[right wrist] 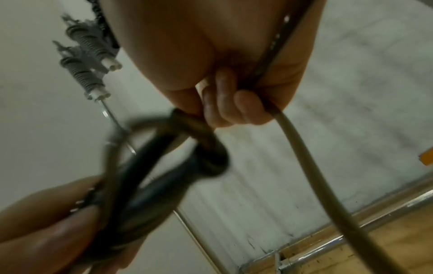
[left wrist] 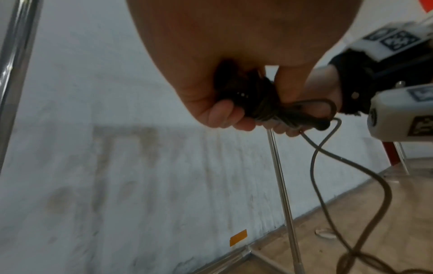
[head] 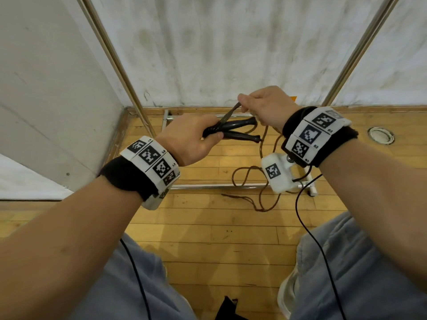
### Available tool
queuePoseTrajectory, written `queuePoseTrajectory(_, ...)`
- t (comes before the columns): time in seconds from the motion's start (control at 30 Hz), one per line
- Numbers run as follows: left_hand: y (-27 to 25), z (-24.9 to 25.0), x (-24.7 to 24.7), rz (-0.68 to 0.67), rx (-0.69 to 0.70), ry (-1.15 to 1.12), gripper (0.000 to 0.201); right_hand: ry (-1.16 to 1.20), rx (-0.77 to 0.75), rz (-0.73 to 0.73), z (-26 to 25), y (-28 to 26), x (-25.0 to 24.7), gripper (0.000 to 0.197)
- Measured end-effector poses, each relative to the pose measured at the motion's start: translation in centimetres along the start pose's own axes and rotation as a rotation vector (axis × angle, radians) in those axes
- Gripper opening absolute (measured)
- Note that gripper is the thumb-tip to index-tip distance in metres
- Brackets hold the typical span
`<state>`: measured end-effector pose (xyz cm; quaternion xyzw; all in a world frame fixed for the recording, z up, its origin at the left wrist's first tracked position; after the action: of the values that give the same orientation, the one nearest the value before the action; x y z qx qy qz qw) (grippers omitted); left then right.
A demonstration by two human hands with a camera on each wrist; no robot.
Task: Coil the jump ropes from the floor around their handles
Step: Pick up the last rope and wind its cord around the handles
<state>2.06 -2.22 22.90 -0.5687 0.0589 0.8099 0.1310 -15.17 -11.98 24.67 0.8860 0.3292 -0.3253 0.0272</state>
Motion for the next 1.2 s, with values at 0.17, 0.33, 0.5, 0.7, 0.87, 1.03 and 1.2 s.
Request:
queuePoseTrajectory(0.17,-0.8,1.4,-1.1,0.137,0.021,-0.152,0.025,0.237,-0.022,-0.122,0.3,0.5,0.1,0.031)
queuePoseTrajectory(0.33,-0.7,1.3,-1.4,0.278,-0.081,-0.306,0.017,0.421,-0.065,-0.191,0.9,0.7,1.9,0.018)
queuePoseTrajectory(0.5,0.1,0.7,-1.9,0.388,-0.155,-0.381,0.026,0.329,-0.075,-0.221,0.2,0.2,4.8,0.034)
queuePoseTrajectory(0.7,1.3,-0.1,-1.9,0.485,-0.236,-0.567,0.017,0.293,-0.061,-0.084,-2.0,0.0,6.9,0.048)
queuePoseTrajectory(0.87,2.1,-0.4,-2.2,0.519,-0.267,-0.619,0.014,0.02,-0.096,-0.067,-2.4,-0.3,7.4,0.035)
queuePoseTrajectory(1.03,2.3,0.1,-2.5,0.505,-0.241,-0.619,0.018,0.267,-0.047,-0.145,-1.4,0.1,7.1,0.021)
queuePoseTrajectory(1.2,2.1,0.5,-2.7,0.503,-0.219,-0.535,0.025,0.678,-0.004,-0.195,-1.3,0.0,7.3,0.023)
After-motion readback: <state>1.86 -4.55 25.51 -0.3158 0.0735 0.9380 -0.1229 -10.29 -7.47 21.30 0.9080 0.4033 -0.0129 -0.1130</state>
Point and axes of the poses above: each hand's wrist, its own y-axis towards the middle knuckle, its own x-axis out of the palm, z = x × y, the point moved 1 cm from there along y, towards the middle knuckle, and after that the axes turned 13 degrees about -z, right-handed, at the moved point
